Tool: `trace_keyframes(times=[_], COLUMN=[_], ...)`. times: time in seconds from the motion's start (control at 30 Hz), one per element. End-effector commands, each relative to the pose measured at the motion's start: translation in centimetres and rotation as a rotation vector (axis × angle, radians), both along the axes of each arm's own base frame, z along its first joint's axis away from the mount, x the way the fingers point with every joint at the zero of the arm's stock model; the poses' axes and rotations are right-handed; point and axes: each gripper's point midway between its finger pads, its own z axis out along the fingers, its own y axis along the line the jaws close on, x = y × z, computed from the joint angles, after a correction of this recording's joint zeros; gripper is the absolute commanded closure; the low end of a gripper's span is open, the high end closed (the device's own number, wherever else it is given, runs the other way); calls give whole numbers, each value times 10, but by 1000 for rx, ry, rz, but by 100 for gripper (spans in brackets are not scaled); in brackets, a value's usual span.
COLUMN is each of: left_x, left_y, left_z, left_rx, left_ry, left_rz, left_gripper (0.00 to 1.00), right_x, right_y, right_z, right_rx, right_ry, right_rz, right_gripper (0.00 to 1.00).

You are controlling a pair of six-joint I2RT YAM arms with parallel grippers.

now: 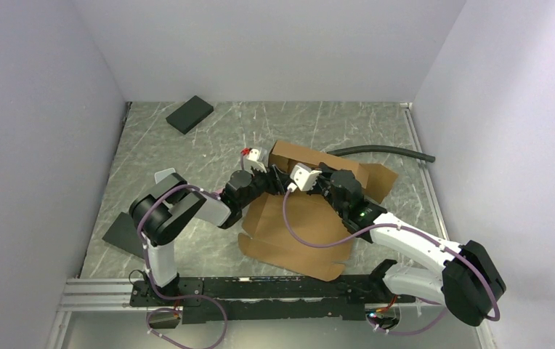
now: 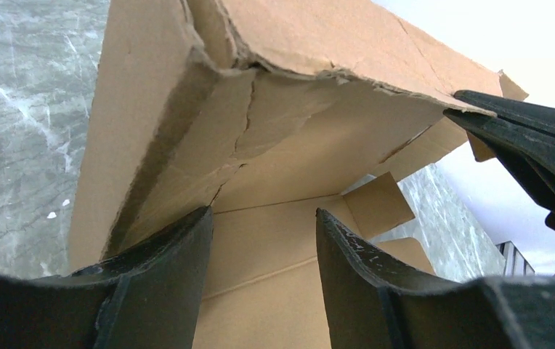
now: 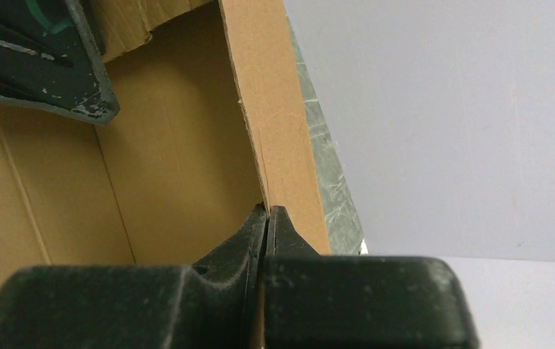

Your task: Fold the paper box

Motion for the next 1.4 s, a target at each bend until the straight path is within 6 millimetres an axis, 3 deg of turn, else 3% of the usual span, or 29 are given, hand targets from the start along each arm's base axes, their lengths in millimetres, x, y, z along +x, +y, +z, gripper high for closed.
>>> trace_keyframes(times=[0.0,0.23,0.37,0.5,0.7,0.83,0.93,1.1,1.37], left_x=[-2,-45,-66,-60,-41,-16,-1,17,43], left_y=[7,26,50,89,148,165,154,118,83], left_z=[23,32,32,37,60,62,61,50,30], left_rx=[-38,35,104,228,334,369,388,396,370], left_ry=[-56,-94,-97,-144,-228,-268,-335,-446,-445], left_rz=[-8,-109,-99,52,313,319,243,45,-92], left_gripper=[41,33,32,29,22,17,16,16,20], right_x=[-14,-13,-13,-12,-12,-13,-13,-13,-14], right_y=[4,3,3,3,3,4,4,4,6], right_z=[-35,-36,-37,-37,-37,-37,-37,-37,-39], right_rx=[-4,-4,-7,-6,-8,-8,-8,-7,-4], right_ry=[152,157,159,160,160,162,165,168,177], right_rz=[42,40,40,40,40,43,42,45,53], right_gripper=[100,100,100,100,100,100,100,100,100])
